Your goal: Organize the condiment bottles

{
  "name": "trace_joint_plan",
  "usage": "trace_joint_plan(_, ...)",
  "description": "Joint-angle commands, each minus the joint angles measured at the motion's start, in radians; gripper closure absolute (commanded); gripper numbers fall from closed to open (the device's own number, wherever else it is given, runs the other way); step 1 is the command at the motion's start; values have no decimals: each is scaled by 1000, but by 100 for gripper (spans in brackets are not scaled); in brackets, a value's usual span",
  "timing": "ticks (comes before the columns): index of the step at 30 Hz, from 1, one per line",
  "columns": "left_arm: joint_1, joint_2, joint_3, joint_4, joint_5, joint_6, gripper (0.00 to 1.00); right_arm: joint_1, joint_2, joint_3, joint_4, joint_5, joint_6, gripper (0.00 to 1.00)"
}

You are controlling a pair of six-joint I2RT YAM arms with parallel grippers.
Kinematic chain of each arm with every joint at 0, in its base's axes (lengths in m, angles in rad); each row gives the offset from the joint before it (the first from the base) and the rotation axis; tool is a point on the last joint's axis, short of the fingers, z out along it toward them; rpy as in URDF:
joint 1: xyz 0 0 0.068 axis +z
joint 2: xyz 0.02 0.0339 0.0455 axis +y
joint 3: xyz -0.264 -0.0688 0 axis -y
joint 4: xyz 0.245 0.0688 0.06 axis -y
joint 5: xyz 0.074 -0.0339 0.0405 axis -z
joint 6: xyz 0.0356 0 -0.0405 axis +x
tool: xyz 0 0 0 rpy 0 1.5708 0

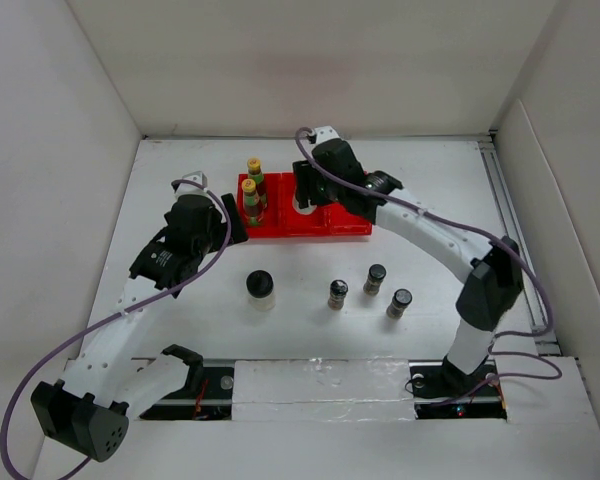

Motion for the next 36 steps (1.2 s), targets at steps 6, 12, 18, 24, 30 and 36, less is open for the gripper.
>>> trace_joint_plan(6, -1, -18, 7, 23, -22, 0, 1, -2, 267, 295, -45, 58, -55, 96)
trace_joint_plan(12, -1, -1, 10, 23, -10, 6, 1, -34, 339, 339, -3, 36, -79, 96)
trace_joint_plan(18, -1, 2, 7, 26, -7, 12, 1, -77, 436, 422, -8, 6, -90, 95)
trace_joint_plan(24, -1, 17, 9, 27, 1, 15, 1, -123, 509, 465, 21, -57, -98, 91)
trace_joint_plan(30, -1, 34, 12, 26, 4, 18, 1, -134, 558, 526, -2, -99, -99, 63)
trace_joint_plan(36, -1, 31, 10, 26, 8, 20, 1, -125, 540, 516, 32, -108, -98, 30)
